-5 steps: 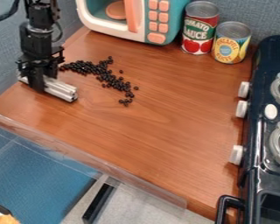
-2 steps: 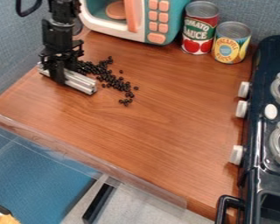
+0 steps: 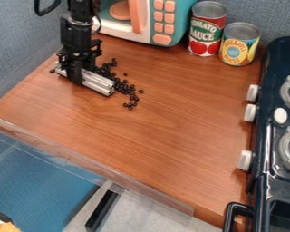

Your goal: Sweep into pile

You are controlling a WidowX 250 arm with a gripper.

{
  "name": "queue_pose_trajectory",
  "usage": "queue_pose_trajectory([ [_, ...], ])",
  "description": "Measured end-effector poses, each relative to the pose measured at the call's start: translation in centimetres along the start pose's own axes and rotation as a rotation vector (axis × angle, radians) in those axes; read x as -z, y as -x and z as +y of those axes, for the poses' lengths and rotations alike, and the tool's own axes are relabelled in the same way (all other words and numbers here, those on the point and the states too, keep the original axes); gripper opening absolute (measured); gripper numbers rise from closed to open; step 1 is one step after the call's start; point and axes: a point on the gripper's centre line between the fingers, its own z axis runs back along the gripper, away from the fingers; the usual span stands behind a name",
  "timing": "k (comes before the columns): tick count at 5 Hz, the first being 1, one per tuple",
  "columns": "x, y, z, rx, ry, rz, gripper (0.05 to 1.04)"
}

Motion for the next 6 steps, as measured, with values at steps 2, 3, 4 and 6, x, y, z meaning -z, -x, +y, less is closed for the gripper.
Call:
queue_pose_trajectory([
  [2,-0.1,-0.3,-1.6,-0.021,-0.006,-0.007,0.392],
  [3,-0.3,-0.3,-2.0,-0.024,0.001,-0.003,0.392],
  [4,-0.6,0.7,-2.2,-0.026,0.010,0.052,0.392],
  [6,-4.5,3.0,-3.0,0.047,0.115,0.193,0.392],
])
